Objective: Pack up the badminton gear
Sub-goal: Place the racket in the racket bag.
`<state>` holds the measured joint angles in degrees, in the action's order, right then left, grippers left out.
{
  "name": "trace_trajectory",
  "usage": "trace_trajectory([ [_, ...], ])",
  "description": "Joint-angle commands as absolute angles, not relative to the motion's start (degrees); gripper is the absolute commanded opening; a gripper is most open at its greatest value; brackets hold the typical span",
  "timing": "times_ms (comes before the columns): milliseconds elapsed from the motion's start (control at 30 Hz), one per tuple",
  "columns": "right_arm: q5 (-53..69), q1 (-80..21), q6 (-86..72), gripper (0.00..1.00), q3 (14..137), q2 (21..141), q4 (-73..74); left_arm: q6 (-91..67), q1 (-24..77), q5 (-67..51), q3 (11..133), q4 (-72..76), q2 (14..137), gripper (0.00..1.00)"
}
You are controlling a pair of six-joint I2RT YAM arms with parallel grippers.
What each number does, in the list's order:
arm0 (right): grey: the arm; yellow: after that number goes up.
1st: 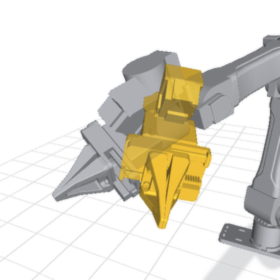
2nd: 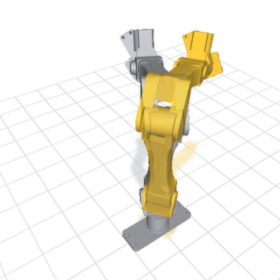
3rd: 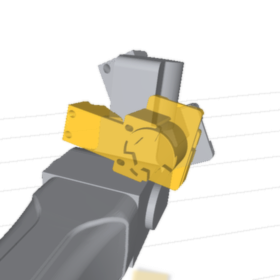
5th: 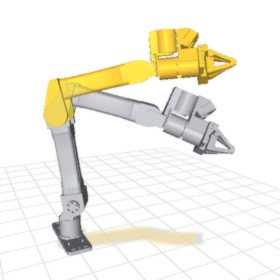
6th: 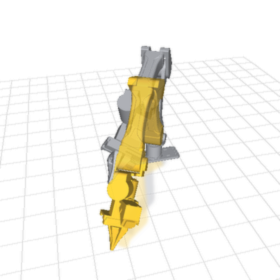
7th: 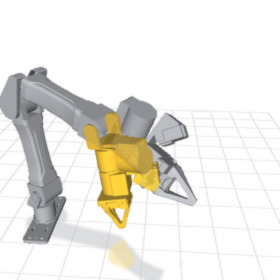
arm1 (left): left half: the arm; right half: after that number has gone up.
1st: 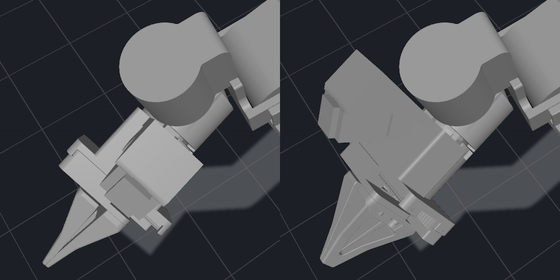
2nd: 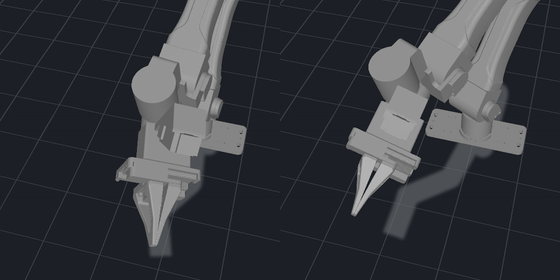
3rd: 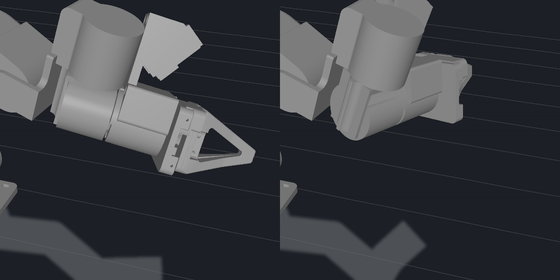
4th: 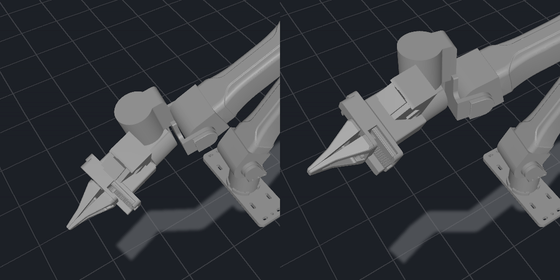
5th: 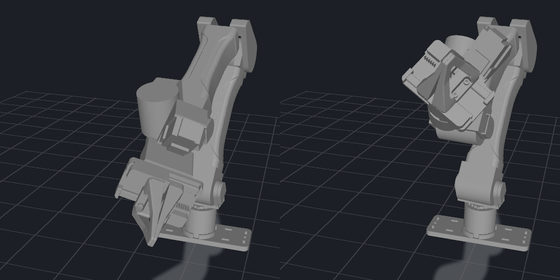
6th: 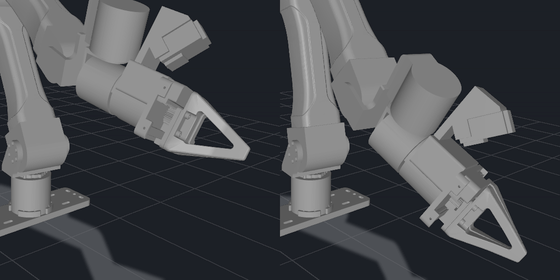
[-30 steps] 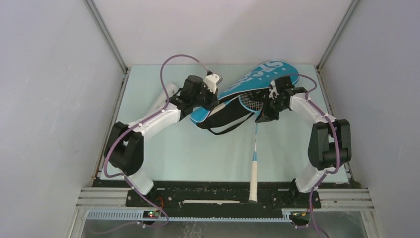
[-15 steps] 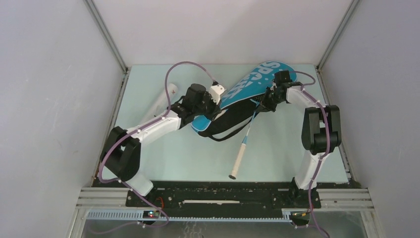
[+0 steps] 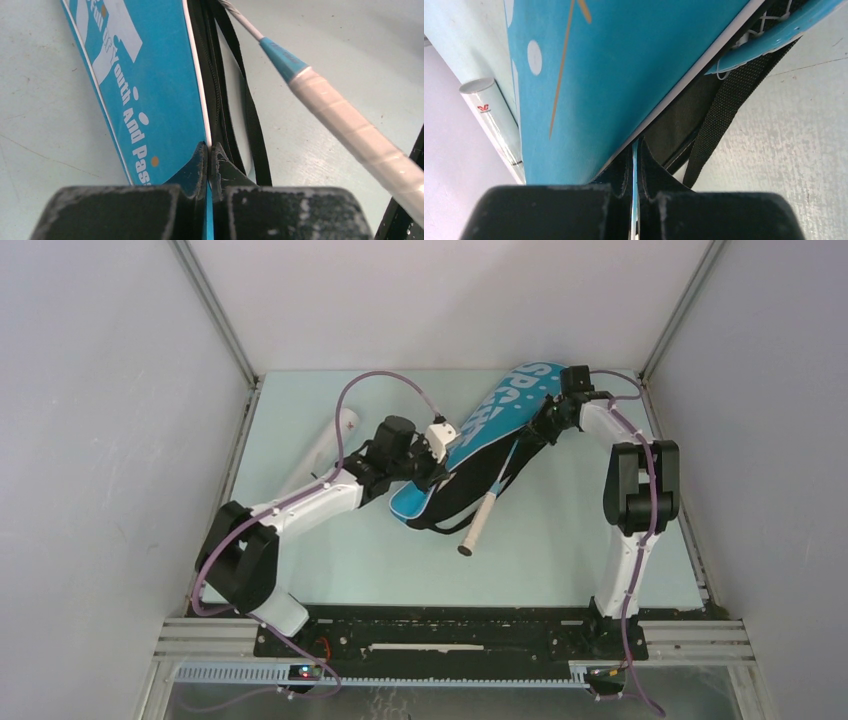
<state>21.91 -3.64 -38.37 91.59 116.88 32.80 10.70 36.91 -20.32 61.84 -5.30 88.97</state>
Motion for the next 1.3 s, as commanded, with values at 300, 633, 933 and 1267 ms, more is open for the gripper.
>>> trace_trajectory([
  [300,17.5,-5.1,-45.5,0.00,97.4,120.4,23.3,14.2,39.8,-29.5,61.4,-6.0,86.6,0.00],
  [633,19.3,-5.6,-49.7,0.00,97.9,124.0,19.0,16.6,40.5,-37.5,61.4,-8.4,87.2,0.00],
  [933,26.4,-5.4,-48.4,0.13,96.1,124.9,15.3,8.5,39.9,-36.0,62.9,-5.0,89.5,0.00],
  [1267,34.6,-5.5,-41.8,0.69,91.8,120.3,18.9,-2.4,36.0,-32.3,65.0,-0.3,90.5,0.00],
])
